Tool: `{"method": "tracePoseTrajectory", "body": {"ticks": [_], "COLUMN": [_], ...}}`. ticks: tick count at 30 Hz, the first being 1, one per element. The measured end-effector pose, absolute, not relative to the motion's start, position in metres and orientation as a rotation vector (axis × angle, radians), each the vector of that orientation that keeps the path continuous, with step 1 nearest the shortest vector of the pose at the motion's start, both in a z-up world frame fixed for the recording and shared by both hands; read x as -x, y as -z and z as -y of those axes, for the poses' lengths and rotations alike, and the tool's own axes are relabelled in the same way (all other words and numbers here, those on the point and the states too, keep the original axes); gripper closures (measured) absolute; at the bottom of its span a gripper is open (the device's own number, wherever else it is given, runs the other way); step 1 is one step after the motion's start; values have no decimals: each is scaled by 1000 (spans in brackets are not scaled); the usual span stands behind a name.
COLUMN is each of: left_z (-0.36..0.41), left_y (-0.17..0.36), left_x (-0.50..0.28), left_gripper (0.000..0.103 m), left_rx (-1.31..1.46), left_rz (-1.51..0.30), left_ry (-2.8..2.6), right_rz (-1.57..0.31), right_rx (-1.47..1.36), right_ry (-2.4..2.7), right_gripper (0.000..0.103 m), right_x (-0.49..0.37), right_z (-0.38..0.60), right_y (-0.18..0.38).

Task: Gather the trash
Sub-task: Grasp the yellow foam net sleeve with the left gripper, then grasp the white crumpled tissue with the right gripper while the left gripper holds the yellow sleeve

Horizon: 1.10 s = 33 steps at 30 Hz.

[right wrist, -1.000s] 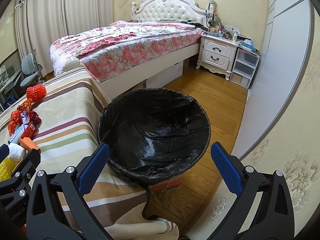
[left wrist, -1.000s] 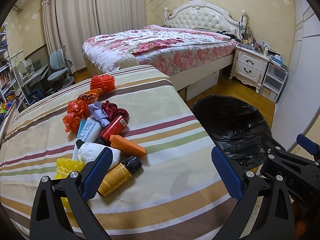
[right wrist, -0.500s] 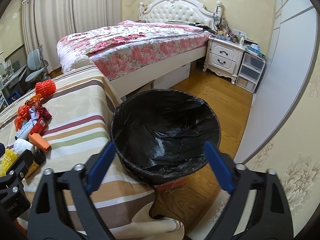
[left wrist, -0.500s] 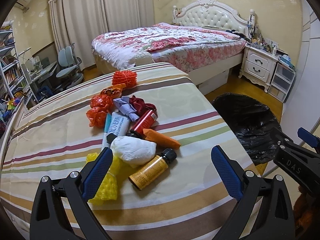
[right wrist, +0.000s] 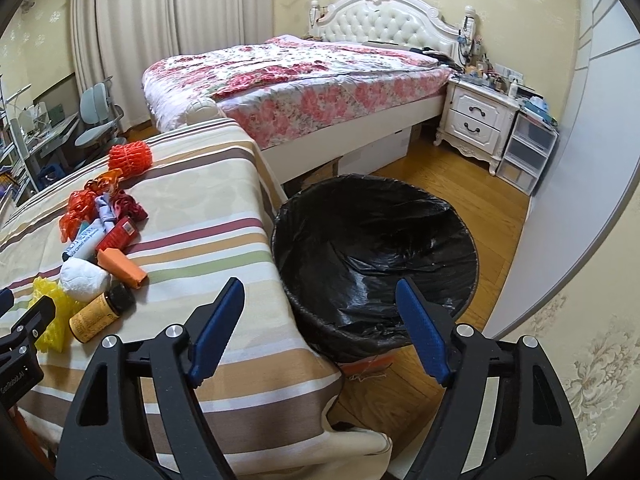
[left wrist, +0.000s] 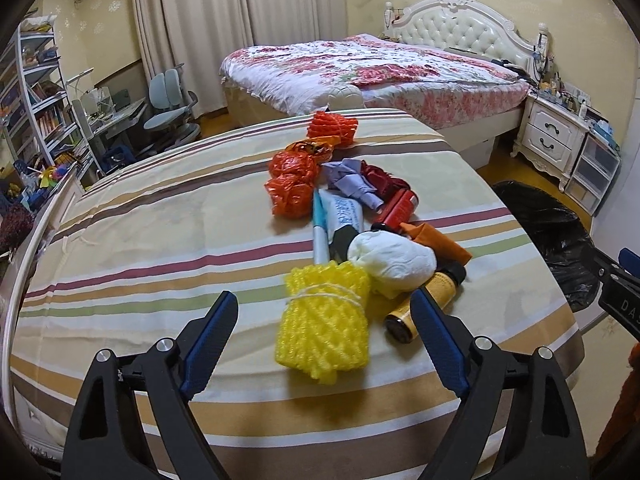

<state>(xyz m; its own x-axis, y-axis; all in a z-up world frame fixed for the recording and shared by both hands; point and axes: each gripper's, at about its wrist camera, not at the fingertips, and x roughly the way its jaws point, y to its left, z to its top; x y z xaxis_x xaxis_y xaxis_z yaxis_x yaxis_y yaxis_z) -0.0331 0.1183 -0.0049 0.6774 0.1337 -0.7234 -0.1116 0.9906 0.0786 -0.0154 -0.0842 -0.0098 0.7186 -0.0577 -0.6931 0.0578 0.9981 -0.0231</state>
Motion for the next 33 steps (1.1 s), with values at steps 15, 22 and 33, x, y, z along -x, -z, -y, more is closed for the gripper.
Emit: {"method": "tracePoseTrajectory", "body": {"ticks": [15, 22, 33], "left_z": [-144, -149, -163], "left_y": [26, 38, 27], "left_x": [26, 26, 35], "left_gripper": [19, 38, 55], "left_rx": [6, 43, 58], "left_rz": [-884, -924, -882], "left_ry": [-154, -117, -132], "right_rz": [-813, -830, -818], "right_rx": [29, 38, 57], "right_ry": [22, 15, -16], "right_gripper": [27, 27, 27], "right_x": [6, 2, 5], "right_z": [68, 62, 49], "right_y": [18, 24, 21]}}
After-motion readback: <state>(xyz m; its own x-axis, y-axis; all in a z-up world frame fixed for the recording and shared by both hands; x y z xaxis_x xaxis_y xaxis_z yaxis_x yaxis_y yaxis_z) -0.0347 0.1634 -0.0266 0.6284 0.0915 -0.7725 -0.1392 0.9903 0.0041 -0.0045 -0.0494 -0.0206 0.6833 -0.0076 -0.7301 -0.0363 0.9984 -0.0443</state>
